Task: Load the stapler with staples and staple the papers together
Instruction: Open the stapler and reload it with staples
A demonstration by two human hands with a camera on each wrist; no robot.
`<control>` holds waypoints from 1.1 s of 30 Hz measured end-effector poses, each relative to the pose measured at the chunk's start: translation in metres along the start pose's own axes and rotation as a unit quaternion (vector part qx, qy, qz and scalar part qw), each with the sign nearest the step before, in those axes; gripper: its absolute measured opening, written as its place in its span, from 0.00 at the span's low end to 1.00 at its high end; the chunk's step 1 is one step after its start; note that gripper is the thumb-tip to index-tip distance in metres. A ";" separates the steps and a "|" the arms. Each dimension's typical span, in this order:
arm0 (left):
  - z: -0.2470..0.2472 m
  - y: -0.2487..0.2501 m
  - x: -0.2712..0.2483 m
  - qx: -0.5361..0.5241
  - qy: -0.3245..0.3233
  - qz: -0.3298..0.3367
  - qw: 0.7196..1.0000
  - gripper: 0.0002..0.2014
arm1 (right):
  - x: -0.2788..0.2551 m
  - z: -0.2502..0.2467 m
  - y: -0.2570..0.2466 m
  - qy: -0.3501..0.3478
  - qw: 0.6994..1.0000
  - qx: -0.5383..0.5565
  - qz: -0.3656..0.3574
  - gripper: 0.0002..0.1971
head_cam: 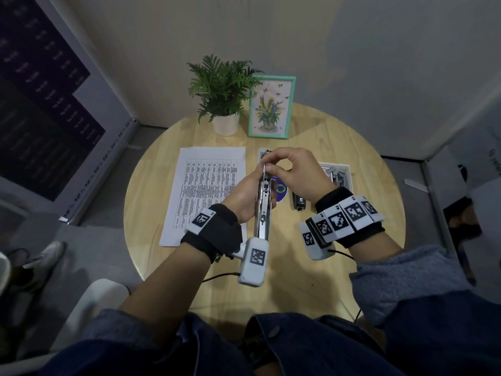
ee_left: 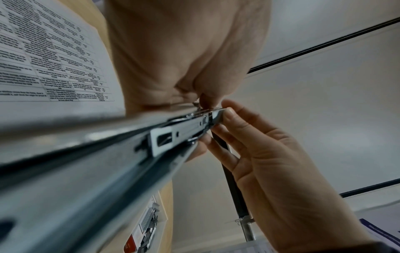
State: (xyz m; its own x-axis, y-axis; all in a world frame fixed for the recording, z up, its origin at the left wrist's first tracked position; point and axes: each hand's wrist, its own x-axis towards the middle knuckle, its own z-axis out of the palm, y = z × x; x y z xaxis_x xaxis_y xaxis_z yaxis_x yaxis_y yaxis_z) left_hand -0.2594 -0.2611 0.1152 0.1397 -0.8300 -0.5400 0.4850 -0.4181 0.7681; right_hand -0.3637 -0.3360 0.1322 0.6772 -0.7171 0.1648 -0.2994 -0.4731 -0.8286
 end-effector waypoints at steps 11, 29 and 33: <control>0.002 0.000 0.003 -0.019 -0.014 0.002 1.000 0.25 | 0.003 0.009 0.001 0.108 0.993 -0.035 -0.023 0.10; -0.067 -0.018 0.016 -0.282 0.075 0.104 0.951 0.17 | -0.045 0.044 0.014 -0.304 0.925 0.057 0.218 0.35; -0.080 -0.029 0.013 -0.239 0.088 0.121 0.959 0.16 | -0.044 0.039 0.003 -0.243 0.953 0.045 0.173 0.13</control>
State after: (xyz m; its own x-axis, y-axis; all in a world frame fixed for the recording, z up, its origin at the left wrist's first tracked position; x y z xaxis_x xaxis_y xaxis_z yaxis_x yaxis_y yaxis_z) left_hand -0.2021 -0.2303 0.0583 0.4214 -0.7892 -0.4468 0.7543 0.0314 0.6558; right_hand -0.3687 -0.2861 0.1013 0.7858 -0.4911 -0.3761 -0.5179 -0.1900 -0.8341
